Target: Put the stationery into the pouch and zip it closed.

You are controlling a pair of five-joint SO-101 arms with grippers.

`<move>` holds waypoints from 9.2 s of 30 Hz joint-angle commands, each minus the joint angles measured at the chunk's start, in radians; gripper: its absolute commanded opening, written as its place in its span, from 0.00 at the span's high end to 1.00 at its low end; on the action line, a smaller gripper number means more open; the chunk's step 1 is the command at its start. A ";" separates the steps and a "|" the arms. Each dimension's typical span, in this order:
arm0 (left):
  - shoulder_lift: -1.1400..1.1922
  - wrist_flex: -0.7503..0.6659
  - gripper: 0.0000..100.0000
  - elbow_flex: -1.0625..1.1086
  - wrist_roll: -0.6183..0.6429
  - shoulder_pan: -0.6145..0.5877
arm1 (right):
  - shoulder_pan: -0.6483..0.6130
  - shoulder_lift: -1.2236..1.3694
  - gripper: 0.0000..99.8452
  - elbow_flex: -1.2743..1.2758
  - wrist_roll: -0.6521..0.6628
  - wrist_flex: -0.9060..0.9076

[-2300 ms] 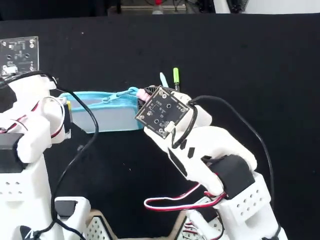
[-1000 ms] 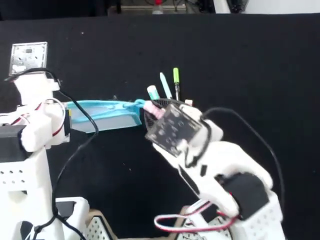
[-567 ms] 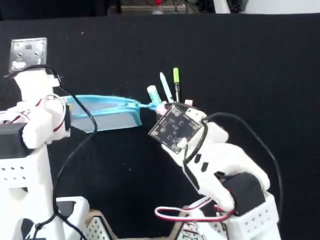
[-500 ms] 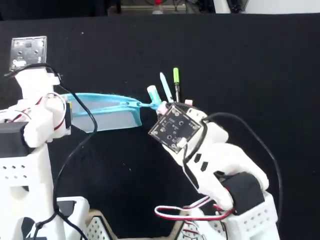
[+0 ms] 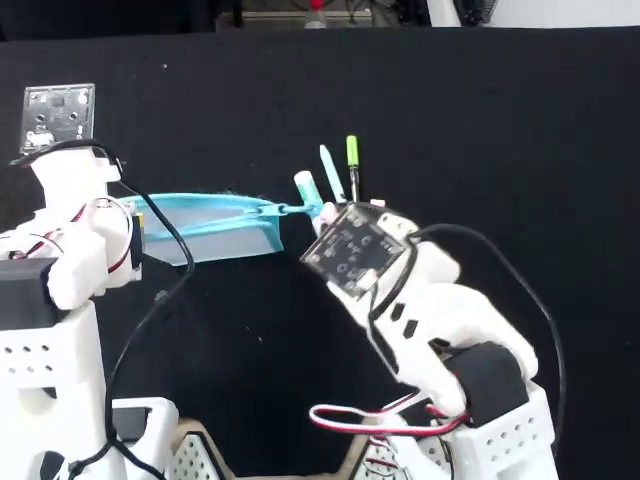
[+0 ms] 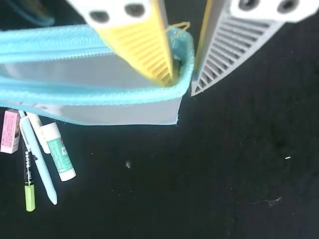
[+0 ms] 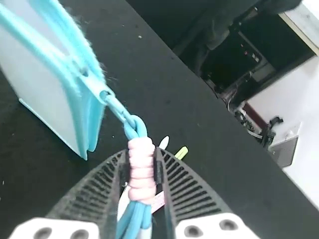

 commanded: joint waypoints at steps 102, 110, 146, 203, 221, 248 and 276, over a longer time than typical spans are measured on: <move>0.301 0.130 0.97 -0.213 0.031 -0.002 | 0.219 -0.008 0.85 0.053 -0.238 0.109; 0.296 0.129 0.93 -0.219 0.031 -0.001 | 0.219 -0.010 0.85 0.053 -0.238 0.110; 0.074 0.130 0.97 -0.101 0.043 0.022 | 0.226 -0.016 0.85 0.059 -0.238 0.118; -0.206 -0.293 0.97 0.412 0.089 -0.045 | 0.381 1.119 0.83 -0.214 -0.563 -0.308; -0.141 -0.292 0.97 0.453 0.138 -0.047 | 0.290 1.428 0.83 -0.441 -0.683 -0.310; -0.143 -0.293 0.97 0.464 0.138 -0.056 | 0.402 1.435 0.99 -0.616 0.023 0.121; -0.143 -0.292 0.97 0.466 0.138 -0.056 | 0.407 1.716 0.90 -0.848 0.034 0.367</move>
